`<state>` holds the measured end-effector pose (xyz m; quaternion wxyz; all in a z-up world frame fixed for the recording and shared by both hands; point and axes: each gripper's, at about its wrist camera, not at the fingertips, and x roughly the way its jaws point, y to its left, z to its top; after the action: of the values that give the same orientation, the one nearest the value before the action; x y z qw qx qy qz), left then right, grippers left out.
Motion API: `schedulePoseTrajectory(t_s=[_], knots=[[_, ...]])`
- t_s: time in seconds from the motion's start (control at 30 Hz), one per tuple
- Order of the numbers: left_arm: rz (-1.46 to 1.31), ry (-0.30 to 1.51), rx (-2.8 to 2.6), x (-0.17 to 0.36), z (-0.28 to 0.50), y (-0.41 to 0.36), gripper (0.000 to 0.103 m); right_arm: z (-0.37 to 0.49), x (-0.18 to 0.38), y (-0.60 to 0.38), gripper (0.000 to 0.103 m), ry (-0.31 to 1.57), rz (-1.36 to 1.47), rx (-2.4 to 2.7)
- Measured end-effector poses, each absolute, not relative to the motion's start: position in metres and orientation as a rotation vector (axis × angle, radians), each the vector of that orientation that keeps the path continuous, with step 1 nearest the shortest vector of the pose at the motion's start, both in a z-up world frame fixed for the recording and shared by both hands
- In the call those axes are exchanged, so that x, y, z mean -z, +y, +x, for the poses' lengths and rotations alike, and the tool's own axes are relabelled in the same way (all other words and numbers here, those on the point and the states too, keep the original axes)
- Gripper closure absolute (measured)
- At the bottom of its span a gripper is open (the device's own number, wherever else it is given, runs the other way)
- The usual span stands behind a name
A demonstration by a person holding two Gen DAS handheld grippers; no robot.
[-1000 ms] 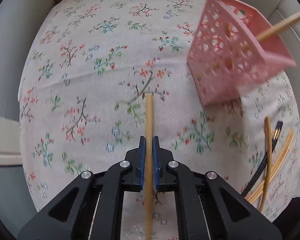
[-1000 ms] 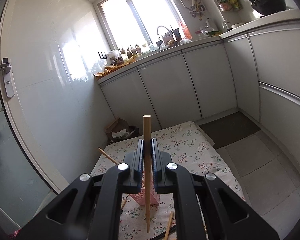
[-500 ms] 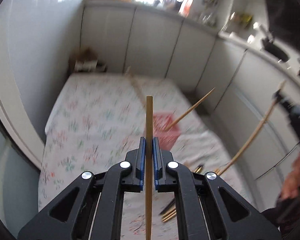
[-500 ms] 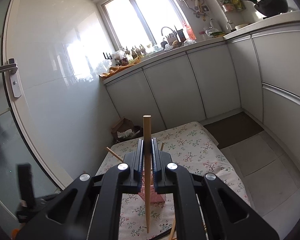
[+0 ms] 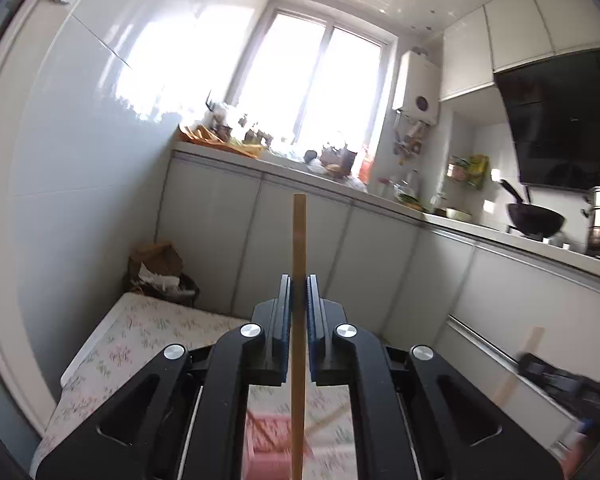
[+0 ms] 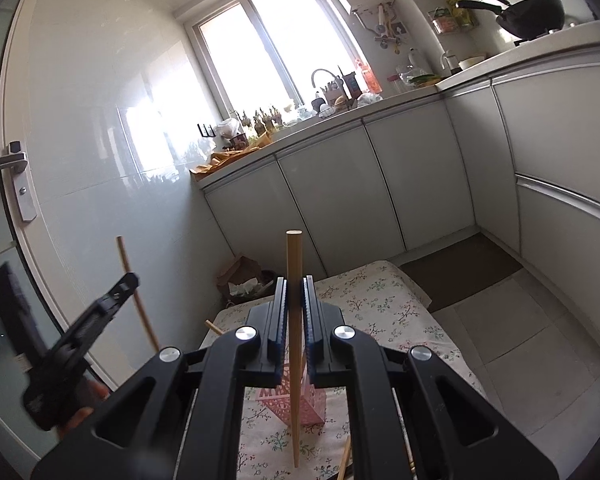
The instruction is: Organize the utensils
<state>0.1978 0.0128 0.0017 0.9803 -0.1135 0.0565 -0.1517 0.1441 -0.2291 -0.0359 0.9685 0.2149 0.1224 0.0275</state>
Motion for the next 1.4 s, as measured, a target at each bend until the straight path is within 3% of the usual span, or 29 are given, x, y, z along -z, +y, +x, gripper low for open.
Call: schedulePoseTrajectory(t_s=[0.43, 0.5, 0.63, 0.8, 0.9, 1.27, 1.4], knots=[[-0.216, 0.078, 0.254, 0.051, 0.269, -0.002, 0.096, 0.199, 0.051, -0.241, 0.095, 0.231, 0.451, -0.074], [-0.205, 0.107, 0.26, 0.06, 0.264, -0.003, 0.091, 0.2, 0.048, -0.238, 0.095, 0.221, 0.455, -0.083], [-0.232, 0.041, 0.253, 0.035, 0.234, 0.017, 0.068, 0.2, 0.032, -0.23, 0.095, 0.166, 0.449, -0.097], [-0.25, -0.001, 0.229, -0.01, 0.194, 0.048, 0.065, 0.218, 0.016, -0.215, 0.095, 0.112, 0.444, -0.106], [-0.265, -0.035, 0.174, -0.025, 0.174, 0.068, 0.053, 0.232, 0.016, -0.203, 0.095, 0.112, 0.425, -0.107], [-0.341, 0.029, 0.153, -0.022, 0.183, 0.103, 0.049, 0.277, 0.078, -0.152, 0.094, 0.179, 0.307, -0.08], [-0.346, 0.062, 0.154, -0.02, 0.186, 0.104, 0.049, 0.265, 0.069, -0.149, 0.088, 0.175, 0.286, -0.073]])
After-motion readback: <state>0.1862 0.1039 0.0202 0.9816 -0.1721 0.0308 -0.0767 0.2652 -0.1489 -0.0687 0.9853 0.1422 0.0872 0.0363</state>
